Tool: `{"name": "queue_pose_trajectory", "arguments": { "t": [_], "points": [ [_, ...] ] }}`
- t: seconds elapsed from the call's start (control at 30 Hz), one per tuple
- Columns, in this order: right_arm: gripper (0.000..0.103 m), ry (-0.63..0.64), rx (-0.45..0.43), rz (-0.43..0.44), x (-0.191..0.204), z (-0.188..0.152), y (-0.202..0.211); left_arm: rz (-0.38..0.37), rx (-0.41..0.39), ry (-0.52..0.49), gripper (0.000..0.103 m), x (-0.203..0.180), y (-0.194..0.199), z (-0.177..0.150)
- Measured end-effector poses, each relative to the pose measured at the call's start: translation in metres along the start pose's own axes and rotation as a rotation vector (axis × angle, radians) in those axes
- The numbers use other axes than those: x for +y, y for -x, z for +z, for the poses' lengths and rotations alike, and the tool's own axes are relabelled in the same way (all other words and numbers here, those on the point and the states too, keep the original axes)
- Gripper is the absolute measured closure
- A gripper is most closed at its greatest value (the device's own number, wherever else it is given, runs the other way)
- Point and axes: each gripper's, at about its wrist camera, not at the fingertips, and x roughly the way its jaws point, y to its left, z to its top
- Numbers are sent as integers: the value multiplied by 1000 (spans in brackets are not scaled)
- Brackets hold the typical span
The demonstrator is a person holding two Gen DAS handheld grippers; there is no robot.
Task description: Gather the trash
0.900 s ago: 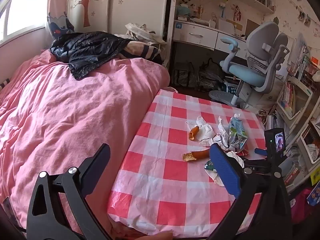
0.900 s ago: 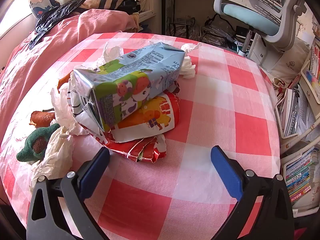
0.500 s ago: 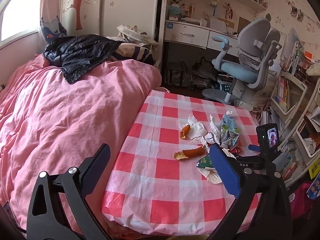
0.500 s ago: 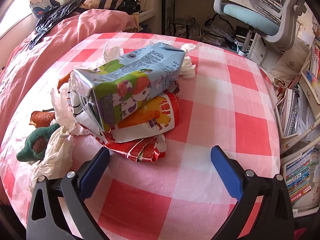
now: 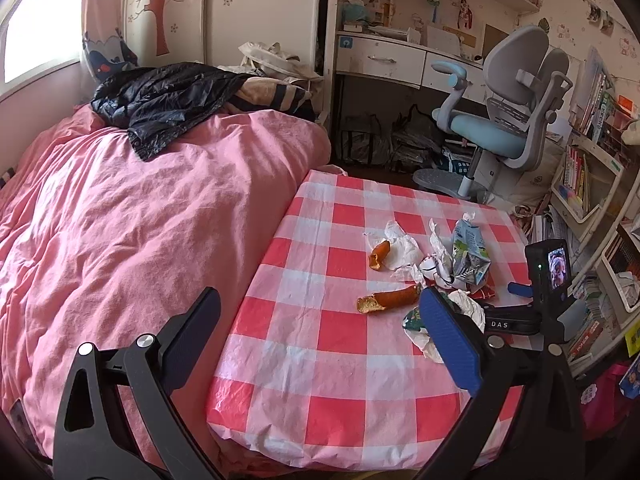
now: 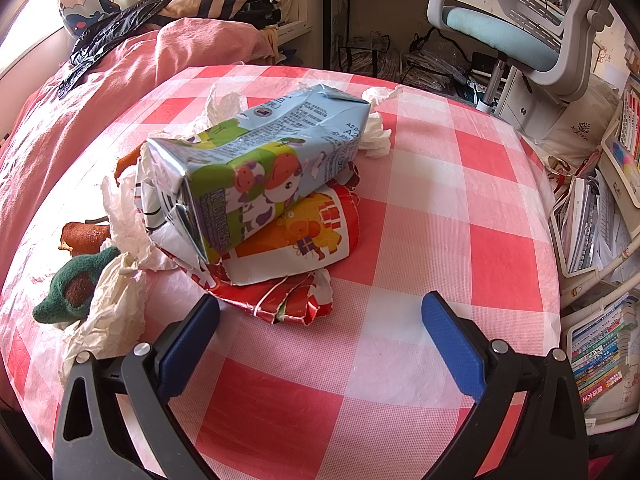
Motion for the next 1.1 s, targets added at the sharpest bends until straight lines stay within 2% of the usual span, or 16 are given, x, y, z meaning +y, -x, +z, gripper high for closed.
{"name": "queue_pose_trajectory", "arguments": {
  "t": [0.4, 0.87, 0.97, 1.03, 1.1],
  "points": [
    [6, 0, 0, 0, 0, 0, 0, 3, 3, -51, 7, -16, -4, -8],
    [6, -1, 1, 0, 2, -1, -4, -38, 4, -61, 7, -26, -10, -7],
    [6, 18, 42, 14, 4, -8, -2, -35, 8, -58, 7, -26, -12, -7],
    [6, 19, 80, -4, 4, -15, 6, -35, 6, -50, 7, -24, -12, -6],
    [6, 33, 57, -61, 0, -20, 24, -35, 0, -33, 7, -20, -10, -4]
  ]
}}
